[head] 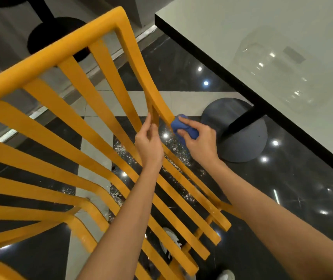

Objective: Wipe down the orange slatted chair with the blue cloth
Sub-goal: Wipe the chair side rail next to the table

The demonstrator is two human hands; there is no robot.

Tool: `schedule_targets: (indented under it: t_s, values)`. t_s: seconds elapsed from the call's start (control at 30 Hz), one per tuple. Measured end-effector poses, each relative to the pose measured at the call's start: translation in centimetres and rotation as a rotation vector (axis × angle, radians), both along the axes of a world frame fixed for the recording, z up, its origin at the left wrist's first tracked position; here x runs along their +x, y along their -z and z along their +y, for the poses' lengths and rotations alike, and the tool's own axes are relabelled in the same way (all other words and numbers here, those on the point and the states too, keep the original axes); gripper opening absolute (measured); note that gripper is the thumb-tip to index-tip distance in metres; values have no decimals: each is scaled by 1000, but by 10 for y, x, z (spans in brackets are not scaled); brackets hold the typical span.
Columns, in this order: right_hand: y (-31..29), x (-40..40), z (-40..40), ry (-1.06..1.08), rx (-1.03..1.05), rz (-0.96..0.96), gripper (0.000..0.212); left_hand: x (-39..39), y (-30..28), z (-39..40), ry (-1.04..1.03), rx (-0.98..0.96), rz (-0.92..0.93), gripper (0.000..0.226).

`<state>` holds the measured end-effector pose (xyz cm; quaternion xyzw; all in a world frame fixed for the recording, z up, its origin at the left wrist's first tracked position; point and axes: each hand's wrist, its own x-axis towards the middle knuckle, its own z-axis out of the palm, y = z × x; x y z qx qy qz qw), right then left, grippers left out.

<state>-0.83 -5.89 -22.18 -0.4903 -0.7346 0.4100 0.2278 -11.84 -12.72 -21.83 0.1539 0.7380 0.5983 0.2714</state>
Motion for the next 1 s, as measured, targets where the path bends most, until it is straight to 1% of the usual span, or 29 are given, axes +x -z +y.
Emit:
schedule_targets:
  t_s: [0.07,0.13,0.2,0.23,0.37,0.47,0.53,0.6,0.67,0.73,0.83,0.93,1.0]
  values:
    - [-9,-34,21,-20,-54,86,35,6,-5,6,-7,103,-238,40]
    - [-16,-65,40,-34,-165,195,33,13,-10,7,-34,168,-367,41]
    - [-16,-76,51,-56,-274,254,32,16,-14,8,-37,180,-390,41]
    - [-14,-72,51,-71,-315,254,33,16,-13,9,-33,179,-392,41]
    - [0,-32,40,-106,-345,153,23,17,-14,9,-10,179,-455,41]
    - [-15,-51,52,-59,-314,218,26,22,-20,11,-8,168,-503,42]
    - [-32,-78,59,-103,-271,259,27,25,-24,11,-28,184,-560,42]
    - [-38,-93,60,-123,-273,287,24,24,-25,10,-47,209,-592,41]
    - [-30,-84,55,-155,-238,247,22,22,-25,10,-34,201,-591,40]
    - [-18,-58,46,-215,-159,145,30,20,-28,9,-24,210,-602,37]
    - [-3,-25,37,-243,-123,42,37,20,-31,10,-41,221,-600,29]
    - [-7,-35,42,-198,-115,49,32,24,-30,11,-47,214,-580,24]
    - [-14,-57,47,-187,-90,105,30,25,-33,11,-40,206,-583,24]
